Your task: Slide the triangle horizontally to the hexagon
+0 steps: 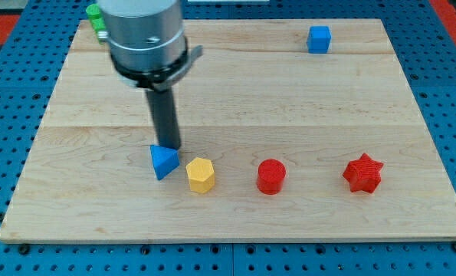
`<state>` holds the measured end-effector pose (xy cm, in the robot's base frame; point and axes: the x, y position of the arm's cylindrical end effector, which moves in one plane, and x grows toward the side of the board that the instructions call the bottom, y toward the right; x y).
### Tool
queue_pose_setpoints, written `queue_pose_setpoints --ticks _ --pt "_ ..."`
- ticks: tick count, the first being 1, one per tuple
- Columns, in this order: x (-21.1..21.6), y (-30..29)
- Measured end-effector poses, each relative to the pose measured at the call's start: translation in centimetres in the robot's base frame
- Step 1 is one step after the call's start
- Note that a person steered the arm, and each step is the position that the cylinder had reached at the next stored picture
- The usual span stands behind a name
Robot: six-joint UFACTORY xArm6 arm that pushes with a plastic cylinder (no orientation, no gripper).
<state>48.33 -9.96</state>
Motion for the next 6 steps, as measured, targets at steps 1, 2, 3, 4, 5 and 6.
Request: queue_pose_setpoints --ticks 1,2,3,4,5,6 --pt "0.0 -4.1" --pt "0.0 -5.7" --pt "-1.1 -4.2" --pt "-0.9 2.4" --pt "1.7 1.9" --pt "2.5 -0.5"
